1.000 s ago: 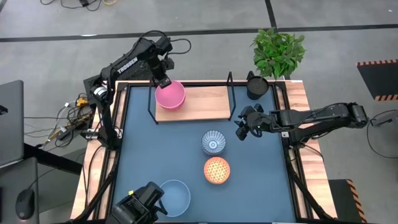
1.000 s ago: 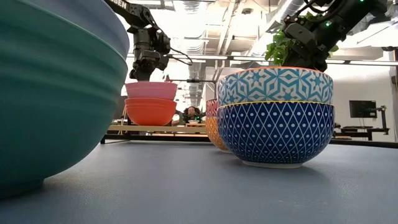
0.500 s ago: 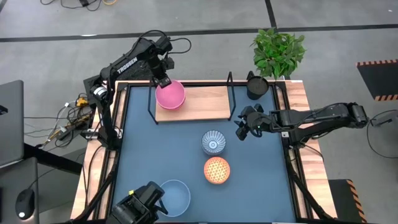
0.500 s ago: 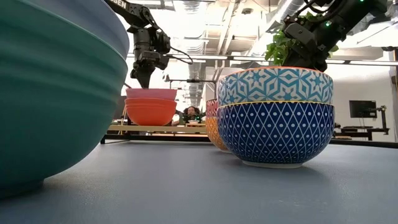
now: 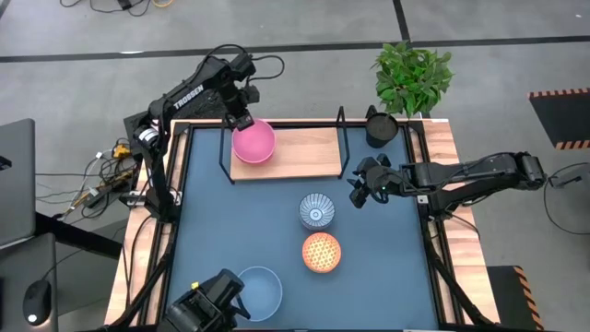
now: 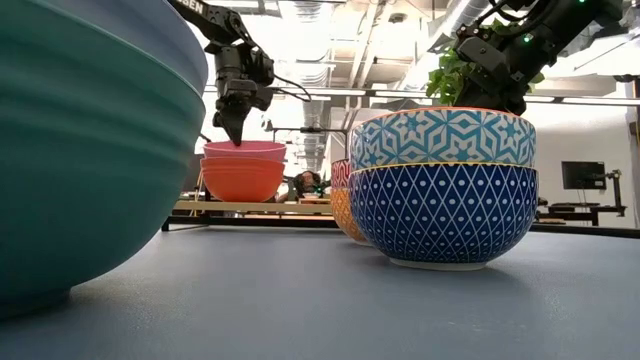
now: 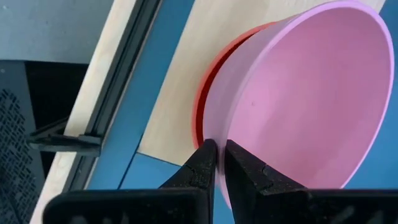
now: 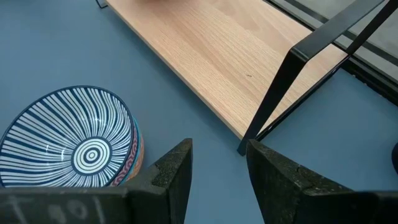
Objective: Place and stack bowls onto a shelf
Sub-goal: Stack the pink bowl on top of the orange bowl on the shelf
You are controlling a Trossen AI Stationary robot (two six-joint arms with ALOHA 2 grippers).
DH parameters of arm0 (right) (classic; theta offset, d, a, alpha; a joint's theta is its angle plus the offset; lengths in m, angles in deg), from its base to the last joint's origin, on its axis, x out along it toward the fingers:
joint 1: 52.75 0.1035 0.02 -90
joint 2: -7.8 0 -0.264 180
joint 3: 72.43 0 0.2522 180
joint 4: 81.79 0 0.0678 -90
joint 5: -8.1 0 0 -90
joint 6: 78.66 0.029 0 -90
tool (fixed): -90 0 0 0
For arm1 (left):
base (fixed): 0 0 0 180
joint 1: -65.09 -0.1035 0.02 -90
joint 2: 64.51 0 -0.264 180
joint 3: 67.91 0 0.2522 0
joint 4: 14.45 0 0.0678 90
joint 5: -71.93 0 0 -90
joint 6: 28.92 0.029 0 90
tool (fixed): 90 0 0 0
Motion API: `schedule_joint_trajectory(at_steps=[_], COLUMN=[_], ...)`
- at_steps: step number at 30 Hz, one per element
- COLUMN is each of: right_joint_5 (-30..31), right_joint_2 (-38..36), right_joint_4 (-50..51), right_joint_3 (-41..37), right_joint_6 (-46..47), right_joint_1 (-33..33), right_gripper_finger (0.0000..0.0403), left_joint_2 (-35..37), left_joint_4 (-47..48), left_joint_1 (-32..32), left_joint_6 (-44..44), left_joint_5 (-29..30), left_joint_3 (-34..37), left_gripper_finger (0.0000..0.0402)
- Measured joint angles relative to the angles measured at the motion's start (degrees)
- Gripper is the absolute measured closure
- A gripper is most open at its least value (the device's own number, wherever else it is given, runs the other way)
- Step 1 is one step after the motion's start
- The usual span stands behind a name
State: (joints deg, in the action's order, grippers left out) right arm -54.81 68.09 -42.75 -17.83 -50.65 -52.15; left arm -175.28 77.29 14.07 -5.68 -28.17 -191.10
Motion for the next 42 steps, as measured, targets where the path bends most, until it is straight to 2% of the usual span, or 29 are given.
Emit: schedule_joint_trajectory(at_steps=[10, 19, 26, 29, 42], right_joint_5=[0.0, 0.0, 0.0, 0.0, 0.0], right_joint_2=[0.0, 0.0, 0.0, 0.0, 0.0], right_joint_4=[0.0, 0.0, 0.0, 0.0, 0.0], right_joint_3=[0.0, 0.0, 0.0, 0.0, 0.0], right_joint_6=[0.0, 0.0, 0.0, 0.0, 0.0], right_joint_1=[0.0, 0.0, 0.0, 0.0, 0.0], right_gripper_finger=[0.0226, 0.0226, 0.0226, 0.0226, 0.0226], left_joint_2=[0.0, 0.0, 0.2, 0.2, 0.2], left_joint_4=[-1.1, -1.0, -1.1, -0.6, 0.9], left_joint_1=[0.2, 0.2, 0.2, 0.2, 1.3], left_joint_6=[1.5, 2.1, 2.7, 2.9, 2.1], left_joint_5=[0.1, 0.5, 8.2, 10.0, 9.7], left_joint_3=[0.0, 0.0, -0.1, -0.1, -2.5], left_gripper_finger=[0.0379, 0.0281, 0.0227, 0.0222, 0.0227])
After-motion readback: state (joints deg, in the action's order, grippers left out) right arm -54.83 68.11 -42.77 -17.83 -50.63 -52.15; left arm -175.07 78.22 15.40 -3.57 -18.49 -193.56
